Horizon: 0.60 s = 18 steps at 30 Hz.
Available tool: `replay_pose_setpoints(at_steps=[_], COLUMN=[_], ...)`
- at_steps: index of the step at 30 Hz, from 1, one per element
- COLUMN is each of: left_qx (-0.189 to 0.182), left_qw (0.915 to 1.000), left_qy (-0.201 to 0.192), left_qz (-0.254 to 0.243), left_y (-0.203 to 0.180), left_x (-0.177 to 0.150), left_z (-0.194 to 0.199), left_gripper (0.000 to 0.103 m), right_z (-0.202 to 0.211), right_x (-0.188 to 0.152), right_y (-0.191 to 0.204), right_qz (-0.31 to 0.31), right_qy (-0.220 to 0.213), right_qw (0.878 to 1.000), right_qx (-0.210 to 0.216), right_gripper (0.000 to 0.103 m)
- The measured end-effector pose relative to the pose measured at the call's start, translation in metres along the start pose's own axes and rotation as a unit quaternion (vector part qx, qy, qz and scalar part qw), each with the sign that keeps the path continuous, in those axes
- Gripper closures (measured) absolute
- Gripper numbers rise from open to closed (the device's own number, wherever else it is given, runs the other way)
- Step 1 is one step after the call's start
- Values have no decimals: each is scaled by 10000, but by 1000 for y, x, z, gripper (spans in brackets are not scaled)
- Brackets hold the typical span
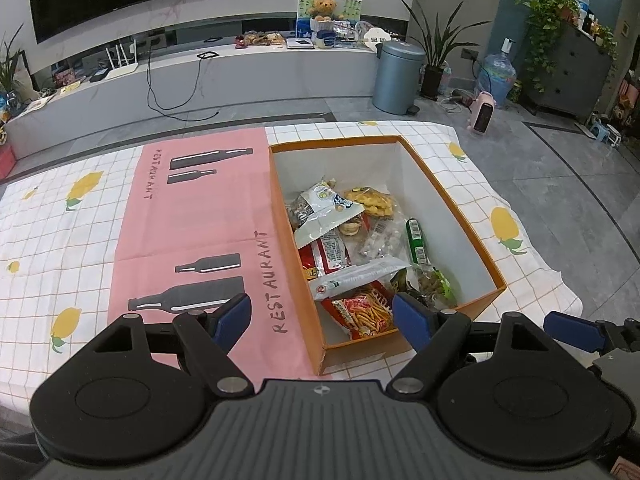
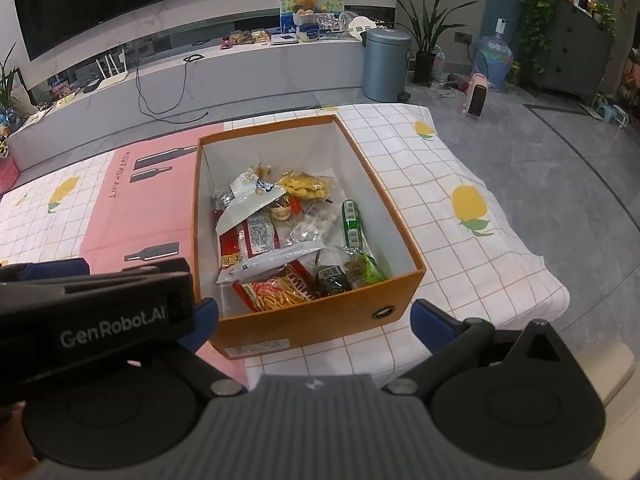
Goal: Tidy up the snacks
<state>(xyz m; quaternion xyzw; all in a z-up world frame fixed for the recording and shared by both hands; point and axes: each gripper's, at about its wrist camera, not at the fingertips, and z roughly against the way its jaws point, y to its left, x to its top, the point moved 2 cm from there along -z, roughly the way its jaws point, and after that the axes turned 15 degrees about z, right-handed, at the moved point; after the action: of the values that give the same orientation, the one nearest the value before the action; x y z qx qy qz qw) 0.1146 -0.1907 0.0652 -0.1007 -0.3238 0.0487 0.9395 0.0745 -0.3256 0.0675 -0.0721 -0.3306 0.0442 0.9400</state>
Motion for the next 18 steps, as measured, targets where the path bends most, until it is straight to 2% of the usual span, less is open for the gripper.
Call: replay_pose_setpoints(at_steps=[18], left_qx=[89], left_qw=[9998], left_qy=[-162], left_qz=[50], left_y=[0], left_x=[-1], left_z=[11], left_gripper=[9], right_z=[8], right_x=[-1], right_y=[0], right_qz=[59], right_qy=[-128], right_qw=[9999], right_qx=[-21], right_gripper=[4])
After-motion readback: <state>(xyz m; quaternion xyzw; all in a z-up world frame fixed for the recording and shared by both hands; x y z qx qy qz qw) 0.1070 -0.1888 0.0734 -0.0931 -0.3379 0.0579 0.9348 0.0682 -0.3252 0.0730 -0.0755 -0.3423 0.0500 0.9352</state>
